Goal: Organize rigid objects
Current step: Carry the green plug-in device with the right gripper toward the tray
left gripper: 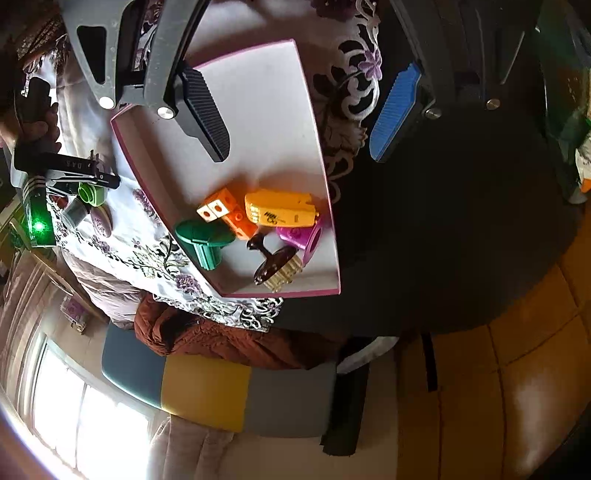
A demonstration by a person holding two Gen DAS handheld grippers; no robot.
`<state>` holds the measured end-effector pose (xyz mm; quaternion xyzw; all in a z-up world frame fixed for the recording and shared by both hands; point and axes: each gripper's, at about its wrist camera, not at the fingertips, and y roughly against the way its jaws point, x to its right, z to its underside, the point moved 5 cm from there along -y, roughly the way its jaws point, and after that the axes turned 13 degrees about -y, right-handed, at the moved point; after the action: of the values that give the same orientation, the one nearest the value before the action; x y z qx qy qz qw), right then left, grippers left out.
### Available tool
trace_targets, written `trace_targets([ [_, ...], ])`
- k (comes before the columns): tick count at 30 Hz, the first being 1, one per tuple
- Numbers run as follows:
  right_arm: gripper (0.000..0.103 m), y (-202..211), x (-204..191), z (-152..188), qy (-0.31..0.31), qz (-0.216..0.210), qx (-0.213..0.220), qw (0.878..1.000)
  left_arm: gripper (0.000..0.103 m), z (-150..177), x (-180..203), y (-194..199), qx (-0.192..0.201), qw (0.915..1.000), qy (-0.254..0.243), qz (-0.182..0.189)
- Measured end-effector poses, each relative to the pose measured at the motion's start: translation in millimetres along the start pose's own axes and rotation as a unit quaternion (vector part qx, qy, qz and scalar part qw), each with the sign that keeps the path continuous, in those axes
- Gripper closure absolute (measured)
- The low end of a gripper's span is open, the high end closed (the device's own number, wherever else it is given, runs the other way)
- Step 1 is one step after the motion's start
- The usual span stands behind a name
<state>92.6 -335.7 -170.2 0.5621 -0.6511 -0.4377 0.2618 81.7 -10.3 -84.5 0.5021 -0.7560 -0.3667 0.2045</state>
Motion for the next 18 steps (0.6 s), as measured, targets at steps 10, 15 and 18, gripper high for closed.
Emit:
trace_targets([
  [10,0.033,3.7,0.1,-1.2,-0.044,0.025,-0.004,0.999,0.023,16.0,-17.4,0.7,-0.007,0.9996,0.026,0.011],
  [15,0.033,14.6,-6.2,-3.6,-0.054,0.016,0.005,0.998,0.023,20.5,-28.4,-0.8,-0.013,0.9988,0.046,0.010],
  [18,0.033,25.8,-15.4,-5.9,-0.049,0.000,0.014,0.999,0.024,24.6,-33.6,-3.1,-0.021,0.9982,0.055,0.010],
])
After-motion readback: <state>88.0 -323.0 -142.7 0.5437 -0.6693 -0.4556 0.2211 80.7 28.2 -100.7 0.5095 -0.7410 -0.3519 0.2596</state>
